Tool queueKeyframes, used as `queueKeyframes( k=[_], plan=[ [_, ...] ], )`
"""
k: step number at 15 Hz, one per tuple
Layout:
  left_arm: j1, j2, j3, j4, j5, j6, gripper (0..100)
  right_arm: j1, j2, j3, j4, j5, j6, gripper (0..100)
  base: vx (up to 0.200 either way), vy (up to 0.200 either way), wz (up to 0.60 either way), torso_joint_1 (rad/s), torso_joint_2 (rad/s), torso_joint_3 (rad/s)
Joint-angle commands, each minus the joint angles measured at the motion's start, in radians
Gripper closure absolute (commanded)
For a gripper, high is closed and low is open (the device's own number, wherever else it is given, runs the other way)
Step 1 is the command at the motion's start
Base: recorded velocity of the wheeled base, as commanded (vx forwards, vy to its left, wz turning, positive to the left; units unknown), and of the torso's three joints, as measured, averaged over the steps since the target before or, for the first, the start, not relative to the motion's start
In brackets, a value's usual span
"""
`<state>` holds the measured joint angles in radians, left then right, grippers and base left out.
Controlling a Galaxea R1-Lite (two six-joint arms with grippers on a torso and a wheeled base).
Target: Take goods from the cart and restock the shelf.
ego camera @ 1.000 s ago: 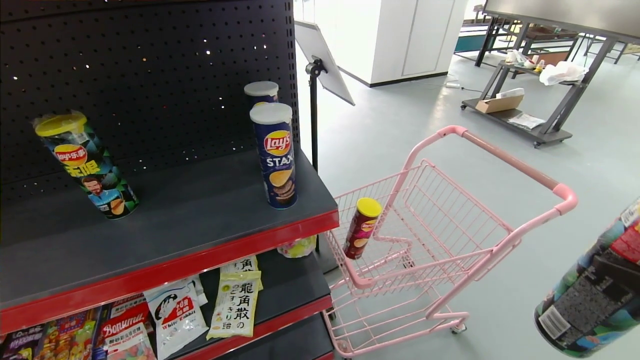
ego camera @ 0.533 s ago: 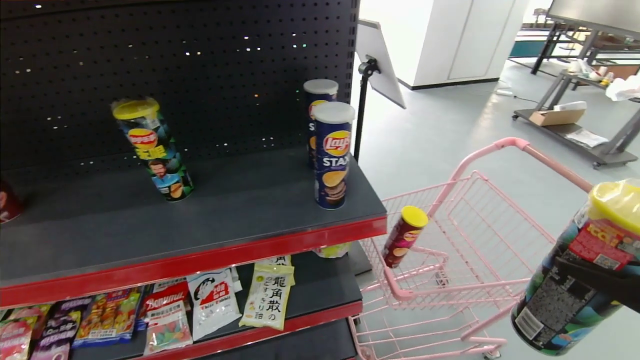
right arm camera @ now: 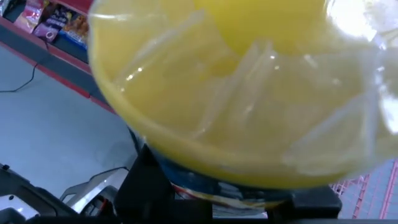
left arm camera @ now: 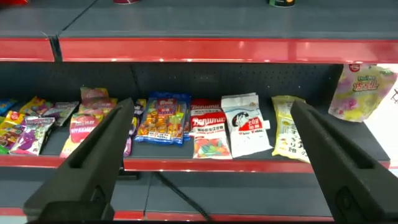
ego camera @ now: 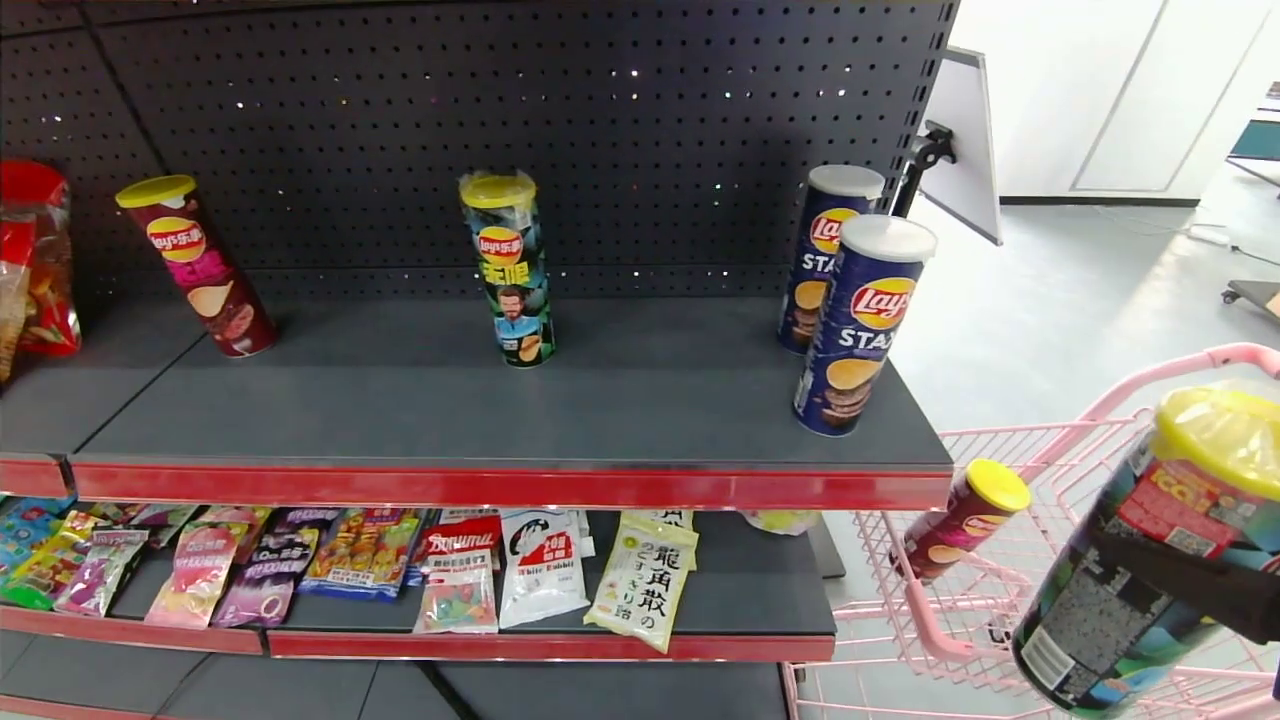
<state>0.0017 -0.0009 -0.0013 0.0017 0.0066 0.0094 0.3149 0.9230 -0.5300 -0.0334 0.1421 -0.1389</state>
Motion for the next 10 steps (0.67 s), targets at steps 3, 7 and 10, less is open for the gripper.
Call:
queueKeyframes(
  k=[3, 7, 10],
  plan=[
    [0.0, 0.001, 0.0, -0.002, 0.001, 0.004, 0, 0.001, 0.008, 0.064, -0.079, 0.005, -0.007, 100, 0.0, 0.067, 0.0, 0.002, 0.0, -0.001],
    [0.0, 0.001, 0.0, 0.0, 0.001, 0.004, 0, 0.016, 0.004, 0.1, -0.129, 0.114, -0.03, 100, 0.0, 0.2, 0.0, 0.006, 0.0, 0.004],
    [0.0, 0.001, 0.001, 0.0, 0.001, 0.003, 0, 0.018, 0.013, 0.102, -0.129, 0.149, -0.048, 100, 0.0, 0.2, 0.0, -0.001, 0.0, 0.005]
  ],
)
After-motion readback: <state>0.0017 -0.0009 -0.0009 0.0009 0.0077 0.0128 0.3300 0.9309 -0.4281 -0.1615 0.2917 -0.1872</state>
